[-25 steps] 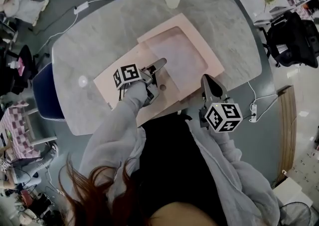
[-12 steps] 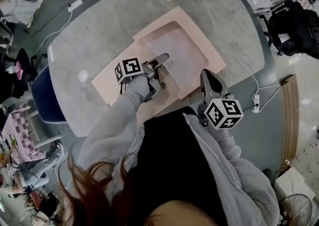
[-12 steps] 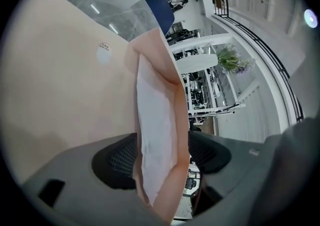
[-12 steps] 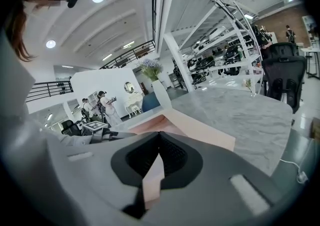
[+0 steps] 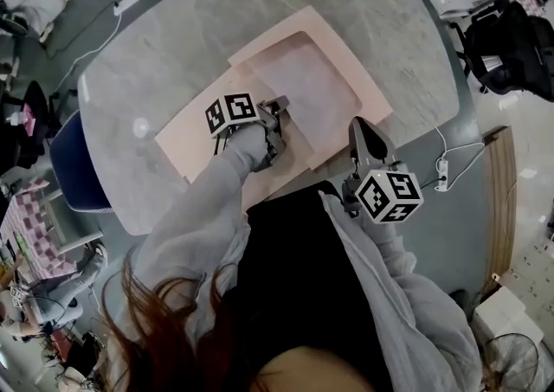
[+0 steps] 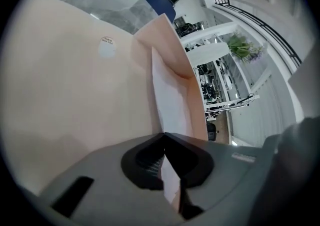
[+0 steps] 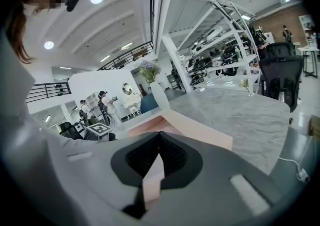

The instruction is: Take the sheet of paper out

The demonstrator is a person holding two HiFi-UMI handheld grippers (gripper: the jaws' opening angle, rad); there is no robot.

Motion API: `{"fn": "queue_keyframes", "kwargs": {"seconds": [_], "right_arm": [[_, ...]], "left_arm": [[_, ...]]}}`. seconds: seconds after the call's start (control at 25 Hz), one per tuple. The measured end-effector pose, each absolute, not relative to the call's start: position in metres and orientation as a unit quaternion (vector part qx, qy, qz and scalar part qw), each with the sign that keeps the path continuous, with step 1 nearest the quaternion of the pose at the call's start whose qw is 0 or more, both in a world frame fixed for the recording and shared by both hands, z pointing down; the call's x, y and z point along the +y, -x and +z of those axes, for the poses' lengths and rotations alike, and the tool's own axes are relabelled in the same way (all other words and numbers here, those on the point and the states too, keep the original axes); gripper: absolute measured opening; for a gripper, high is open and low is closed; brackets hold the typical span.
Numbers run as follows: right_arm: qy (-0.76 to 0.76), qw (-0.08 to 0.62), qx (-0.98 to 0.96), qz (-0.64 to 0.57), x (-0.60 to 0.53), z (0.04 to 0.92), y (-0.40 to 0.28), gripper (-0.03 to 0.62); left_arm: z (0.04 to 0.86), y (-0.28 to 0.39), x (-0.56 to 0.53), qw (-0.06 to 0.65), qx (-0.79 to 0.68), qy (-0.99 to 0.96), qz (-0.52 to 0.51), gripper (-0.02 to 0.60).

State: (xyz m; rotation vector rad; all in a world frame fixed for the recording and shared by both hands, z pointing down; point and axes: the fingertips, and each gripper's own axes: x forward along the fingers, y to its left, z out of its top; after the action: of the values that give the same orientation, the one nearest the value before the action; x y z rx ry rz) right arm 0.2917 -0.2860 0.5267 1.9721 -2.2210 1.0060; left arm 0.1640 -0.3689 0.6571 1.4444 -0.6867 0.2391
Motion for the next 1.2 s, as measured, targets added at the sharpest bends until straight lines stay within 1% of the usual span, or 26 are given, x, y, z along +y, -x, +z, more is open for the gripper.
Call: {"fn": "queue_keyframes", "kwargs": {"seconds": [0.24,0.56,1.2], "right_arm": [[-0.631,0.003,-0.707,0.32,-0.281,0.527,-0.292,0.01],[-0.627,0.007,-0.714,0.312,-0.278,0.523,-0.289,0.009],[-0.601,0.006,-0.743,0.295,-0.252,0.512,-0.276,0.01]], "left_arm": [[0.657,-0.165,-0.369,0.699,-0.303,-0.641,0.094,0.002],[0.647,-0.159,-0.36,0.677,-0.299,-0.666,0.094,0.0],[0.63,-0.118,-0.333,0.661,-0.331,-0.672,0.04,0.0]]}}
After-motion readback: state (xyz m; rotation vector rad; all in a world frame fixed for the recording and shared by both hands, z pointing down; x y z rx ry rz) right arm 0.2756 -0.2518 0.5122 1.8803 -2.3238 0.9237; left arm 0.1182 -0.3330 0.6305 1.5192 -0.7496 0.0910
